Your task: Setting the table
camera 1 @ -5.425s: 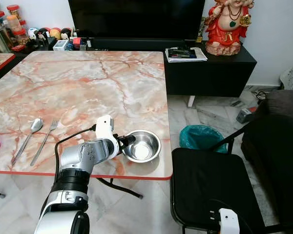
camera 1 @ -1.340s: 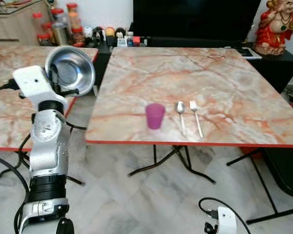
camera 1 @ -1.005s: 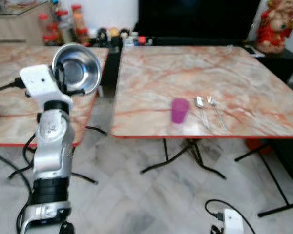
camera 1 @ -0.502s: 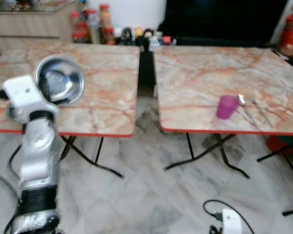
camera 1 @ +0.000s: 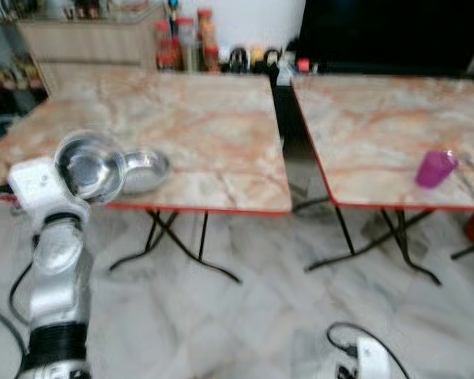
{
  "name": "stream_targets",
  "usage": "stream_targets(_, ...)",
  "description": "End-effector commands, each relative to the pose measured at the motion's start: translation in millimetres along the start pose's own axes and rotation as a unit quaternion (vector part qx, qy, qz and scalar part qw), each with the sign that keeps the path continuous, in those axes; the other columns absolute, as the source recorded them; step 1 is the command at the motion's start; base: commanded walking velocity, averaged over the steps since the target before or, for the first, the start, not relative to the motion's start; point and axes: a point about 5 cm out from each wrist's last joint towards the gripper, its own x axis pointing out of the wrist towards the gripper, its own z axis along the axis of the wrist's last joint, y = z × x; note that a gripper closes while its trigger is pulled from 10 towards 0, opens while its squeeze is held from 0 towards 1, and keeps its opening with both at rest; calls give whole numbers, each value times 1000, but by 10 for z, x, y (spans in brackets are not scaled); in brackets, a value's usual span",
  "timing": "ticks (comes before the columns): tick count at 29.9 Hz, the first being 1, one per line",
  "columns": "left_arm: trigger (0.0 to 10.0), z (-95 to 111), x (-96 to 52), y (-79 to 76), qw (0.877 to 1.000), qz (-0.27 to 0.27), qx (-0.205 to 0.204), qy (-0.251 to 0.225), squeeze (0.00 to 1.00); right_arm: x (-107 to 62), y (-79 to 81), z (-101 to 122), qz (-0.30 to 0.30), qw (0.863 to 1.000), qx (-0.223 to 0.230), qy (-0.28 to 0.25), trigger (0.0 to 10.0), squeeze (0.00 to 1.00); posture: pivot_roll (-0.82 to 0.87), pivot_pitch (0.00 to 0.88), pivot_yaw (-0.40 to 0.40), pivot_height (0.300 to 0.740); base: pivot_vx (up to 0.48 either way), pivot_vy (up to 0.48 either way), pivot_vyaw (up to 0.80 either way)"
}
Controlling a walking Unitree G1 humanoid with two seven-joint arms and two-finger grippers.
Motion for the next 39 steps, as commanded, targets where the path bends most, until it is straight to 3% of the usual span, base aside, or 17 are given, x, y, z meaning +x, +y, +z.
stream_targets(1, 10000, -44, -17, -81, 1000, -14, -17, 6, 0, -10, -94, 29, -13, 1000, -1, -4, 10000, 0, 68, 0, -38, 740, 0, 326, 0)
stream_targets(8, 10000, -101, -25, -201, 997, -50, -49, 26, 0, -10, -95, 30, -13, 1000, 0, -5, 10000, 0, 67, 0, -38, 740, 0, 93, 0)
stream_targets(12, 10000, -7, -15, -394, 993, -89, -70, 16, 0, -11, -98, 33, -13, 1000, 3, -7, 10000, 0, 68, 0, -38, 740, 0, 0, 0)
stream_targets(23, 10000, 118, -19, -642, 989, -129, -78, -4, 0, -12, -90, 26, -13, 1000, 6, -9, 10000, 0, 61, 0, -29, 740, 91, 0, 0)
stream_targets(39, 10000, 183, -6, -767, 986, -146, -83, -13, 0, -11, -75, 15, -13, 1000, 12, -10, 10000, 0, 53, 0, -17, 740, 318, 0, 0)
